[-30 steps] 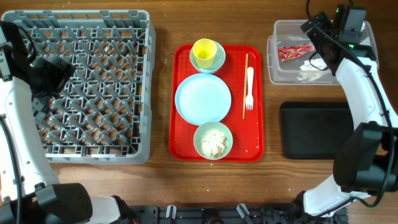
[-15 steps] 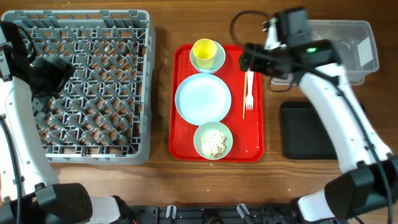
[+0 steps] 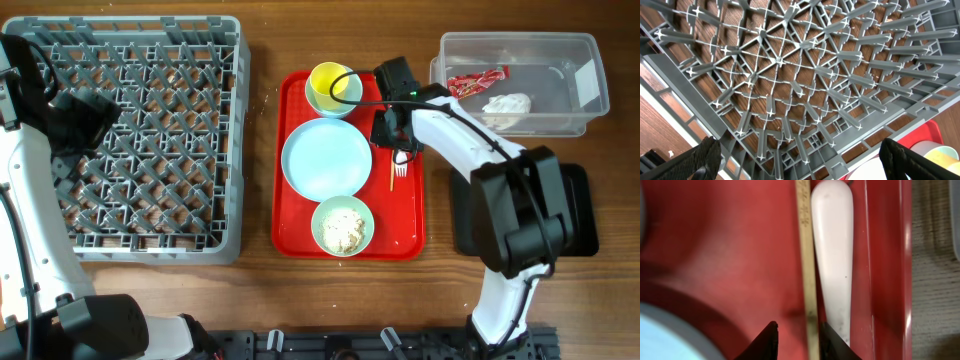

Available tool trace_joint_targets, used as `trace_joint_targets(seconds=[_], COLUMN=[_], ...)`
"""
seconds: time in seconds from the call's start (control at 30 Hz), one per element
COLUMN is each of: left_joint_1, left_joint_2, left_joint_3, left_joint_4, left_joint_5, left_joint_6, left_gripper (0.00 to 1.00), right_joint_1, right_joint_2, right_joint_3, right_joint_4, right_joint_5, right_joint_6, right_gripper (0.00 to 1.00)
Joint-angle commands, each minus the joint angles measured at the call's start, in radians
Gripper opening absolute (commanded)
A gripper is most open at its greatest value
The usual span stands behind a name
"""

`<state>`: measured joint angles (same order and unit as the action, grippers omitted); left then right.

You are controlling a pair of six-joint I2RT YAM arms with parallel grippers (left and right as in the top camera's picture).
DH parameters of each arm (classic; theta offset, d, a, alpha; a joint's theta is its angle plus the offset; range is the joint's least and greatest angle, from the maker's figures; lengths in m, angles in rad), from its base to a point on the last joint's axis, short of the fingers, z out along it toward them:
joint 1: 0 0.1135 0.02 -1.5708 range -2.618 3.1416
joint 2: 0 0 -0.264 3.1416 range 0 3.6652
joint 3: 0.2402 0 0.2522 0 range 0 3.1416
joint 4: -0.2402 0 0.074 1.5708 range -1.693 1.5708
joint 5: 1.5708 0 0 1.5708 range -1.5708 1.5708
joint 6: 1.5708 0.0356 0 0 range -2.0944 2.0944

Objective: Sort waste into correct bins and load items into the dishwasher rack
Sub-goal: 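Reach the right gripper to the tray and grasp the wooden chopstick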

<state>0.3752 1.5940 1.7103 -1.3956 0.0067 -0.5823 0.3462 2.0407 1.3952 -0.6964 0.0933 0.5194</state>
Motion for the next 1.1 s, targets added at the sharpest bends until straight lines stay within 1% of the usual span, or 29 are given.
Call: trace_joint_targets(seconds=[0.0,0.1,0.3,0.4,0.57,0.63,0.77,0.9,0.97,1.07], left_joint_1=[0.003,0.003,0.003,0.003,0.003,0.003,0.003,0.003,0.003,0.003], left_joint_2=[-0.007,-0.007,-0.007,-0.007,-0.007,-0.007,-0.007,-0.007,-0.007,-0.007], left_joint_3=[0.005,0.005,0.005,0.005,0.005,0.005,0.005,0.005,0.005,0.005], left_joint_4=[0.0,0.0,0.0,0.0,0.0,0.0,0.0,0.0,0.0,0.0], left_joint_5=[0.004,0.004,0.004,0.004,0.004,0.004,0.004,0.004,0.004,0.004], left_joint_6=[-0.009,-0.009,-0.009,-0.009,-0.009,-0.009,-0.009,-0.009,-0.009,-0.009], left_gripper=[1.0,1.0,1.0,1.0,1.0,1.0,1.0,1.0,1.0,1.0], right_joint_1=[0.002,0.002,0.002,0.002,0.002,0.002,0.001,0.001,0.001,0.0], right_joint_2=[0.017,0.018,0.05,0.073,0.073,0.061,0.013,-0.002,-0.001,0.014], right_joint_3=[-0.009,-0.009,-0.01,-0.01,-0.009,0.005,0.103,0.113,0.089,0.057], right_joint_4=[0.008,0.016,0.024,0.027,0.027,0.006,-0.077,-0.106,-0.096,-0.088], right_joint_5=[0.068,0.064,0.039,0.006,-0.01,-0.029,-0.027,-0.019,-0.015,0.025], right_joint_6=[0.0,-0.023,-0.021,-0.018,-0.021,-0.022,-0.032,-0.098,-0.127,-0.129], right_gripper=[0.29,0.31,0.3,0.26,0.24,0.24,0.24,0.29,0.29,0.29])
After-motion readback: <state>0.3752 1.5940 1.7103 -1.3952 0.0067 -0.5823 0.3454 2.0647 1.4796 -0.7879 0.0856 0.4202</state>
